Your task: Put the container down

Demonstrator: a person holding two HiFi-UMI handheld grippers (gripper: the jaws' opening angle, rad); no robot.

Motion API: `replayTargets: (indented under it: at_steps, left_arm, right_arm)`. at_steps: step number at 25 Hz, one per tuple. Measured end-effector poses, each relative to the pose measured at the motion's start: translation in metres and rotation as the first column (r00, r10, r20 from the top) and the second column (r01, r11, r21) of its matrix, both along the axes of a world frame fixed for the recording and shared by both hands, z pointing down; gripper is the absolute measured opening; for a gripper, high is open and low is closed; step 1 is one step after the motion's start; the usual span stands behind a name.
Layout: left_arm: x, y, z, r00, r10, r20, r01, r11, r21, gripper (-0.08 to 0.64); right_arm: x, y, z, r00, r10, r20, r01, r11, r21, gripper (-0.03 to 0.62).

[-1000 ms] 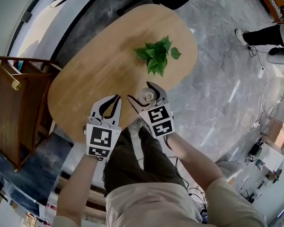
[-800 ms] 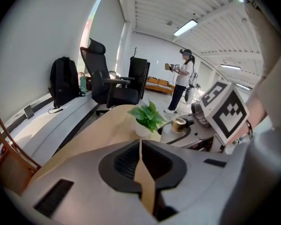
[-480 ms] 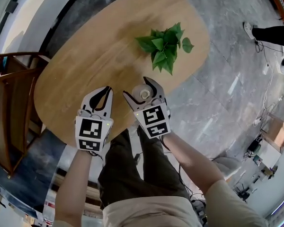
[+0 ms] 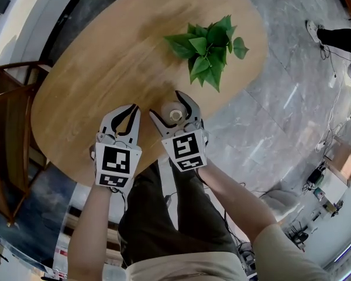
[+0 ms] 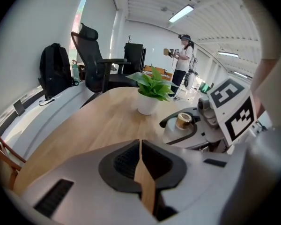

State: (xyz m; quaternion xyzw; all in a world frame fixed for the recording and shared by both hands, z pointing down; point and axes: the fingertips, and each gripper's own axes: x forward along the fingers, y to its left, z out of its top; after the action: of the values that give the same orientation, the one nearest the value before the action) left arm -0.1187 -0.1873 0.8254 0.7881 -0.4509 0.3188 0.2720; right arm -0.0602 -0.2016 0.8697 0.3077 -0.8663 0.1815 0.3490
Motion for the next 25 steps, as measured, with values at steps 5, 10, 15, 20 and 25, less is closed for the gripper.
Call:
replayTargets:
  at_steps: [5, 10, 15, 20, 25]
  left_arm:
    - [0.006, 0.005, 0.012, 1.0, -0.003, -0.002, 0.003, 1.0, -0.026, 0.018]
    - [0.004, 0.003, 0.016, 1.0, -0.01, 0.002, 0.01, 0.999, -0.032, 0.018]
    - [0.006, 0.004, 0.021, 0.995, -0.073, -0.06, 0.069, 0.995, -0.074, 0.018]
    - [0.004, 0.01, 0.025, 0.991, -0.109, -0.071, 0.101, 0.989, -0.108, 0.018]
    - [0.005, 0.014, 0.016, 0.993, -0.099, -0.061, 0.092, 0.99, -0.107, 0.018]
  right_arm:
    - [-0.005, 0.01, 0.009, 0.999, -0.034, 0.02, 0.033, 0.998, 0.053, 0.341]
    - [-0.005, 0.011, 0.021, 0.999, -0.044, 0.001, 0.044, 0.997, 0.058, 0.341]
    - [0.002, 0.012, 0.026, 0.998, -0.056, 0.002, 0.055, 0.994, 0.096, 0.341]
    - [0.003, 0.015, 0.029, 0.999, -0.044, 0.025, 0.042, 0.998, 0.055, 0.341]
    - [0.004, 0.016, 0.017, 0.999, -0.041, 0.029, 0.041, 0.999, 0.014, 0.342]
